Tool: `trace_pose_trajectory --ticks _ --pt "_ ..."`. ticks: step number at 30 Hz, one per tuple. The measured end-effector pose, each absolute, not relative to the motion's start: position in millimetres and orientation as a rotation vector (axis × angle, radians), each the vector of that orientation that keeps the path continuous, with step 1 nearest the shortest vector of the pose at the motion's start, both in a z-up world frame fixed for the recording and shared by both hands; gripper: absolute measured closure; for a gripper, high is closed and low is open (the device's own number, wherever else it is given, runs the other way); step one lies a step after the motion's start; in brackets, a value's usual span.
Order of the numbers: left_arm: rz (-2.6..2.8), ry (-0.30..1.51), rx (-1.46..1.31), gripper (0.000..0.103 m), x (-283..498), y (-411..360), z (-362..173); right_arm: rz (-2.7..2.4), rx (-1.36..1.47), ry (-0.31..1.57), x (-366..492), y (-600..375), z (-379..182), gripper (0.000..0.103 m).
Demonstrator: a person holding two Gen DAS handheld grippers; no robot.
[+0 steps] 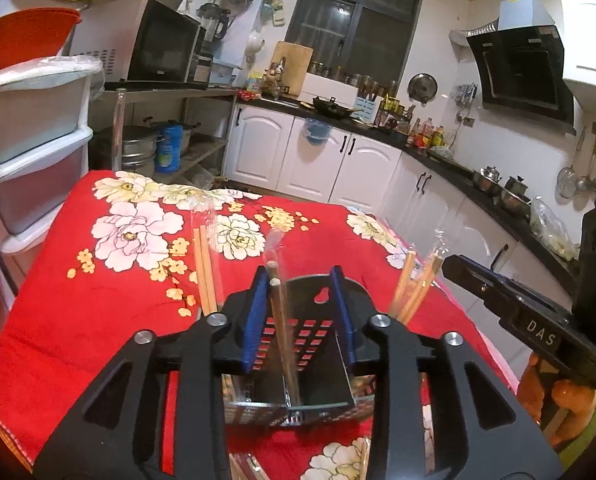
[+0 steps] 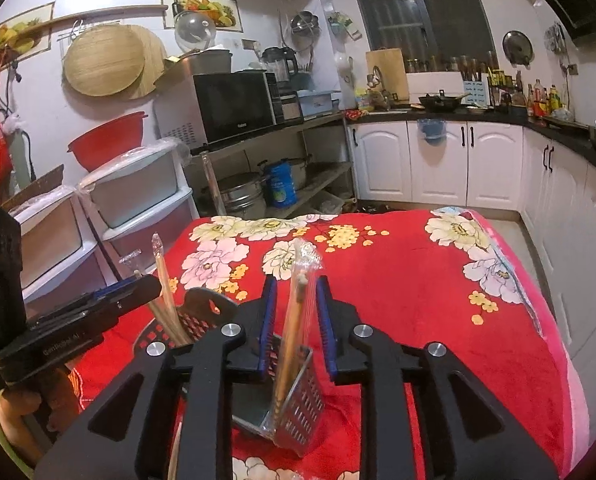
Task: Organize utensils
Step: 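Open the left tool to drop chopsticks into the caddy while the right tool releases its pair, then move both open tools back toward the remaining wrapped chopsticks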
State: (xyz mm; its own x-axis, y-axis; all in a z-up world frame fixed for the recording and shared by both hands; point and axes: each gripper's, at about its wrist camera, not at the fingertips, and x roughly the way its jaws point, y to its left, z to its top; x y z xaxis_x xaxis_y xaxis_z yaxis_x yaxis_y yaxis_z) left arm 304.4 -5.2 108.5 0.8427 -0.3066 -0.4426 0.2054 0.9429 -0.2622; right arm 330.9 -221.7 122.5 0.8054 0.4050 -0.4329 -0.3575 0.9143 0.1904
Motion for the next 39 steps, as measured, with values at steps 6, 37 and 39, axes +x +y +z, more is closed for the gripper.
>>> trace_pose_trajectory --ticks 6,37,39 --pt "-0.277 0.504 -0.221 0.067 294.1 0.0 106.8 0.399 0.064 0.483 310.6 -222.2 120.3 0.066" --pt "-0.239 0.508 -0.253 0.012 213.0 32.1 95.7 0.407 0.029 0.537 225.8 -227.8 97.1 0.041" --pt "-0.237 0.518 -0.256 0.012 209.4 32.9 90.2 0.410 0.026 0.546 222.3 -228.5 93.1 0.041"
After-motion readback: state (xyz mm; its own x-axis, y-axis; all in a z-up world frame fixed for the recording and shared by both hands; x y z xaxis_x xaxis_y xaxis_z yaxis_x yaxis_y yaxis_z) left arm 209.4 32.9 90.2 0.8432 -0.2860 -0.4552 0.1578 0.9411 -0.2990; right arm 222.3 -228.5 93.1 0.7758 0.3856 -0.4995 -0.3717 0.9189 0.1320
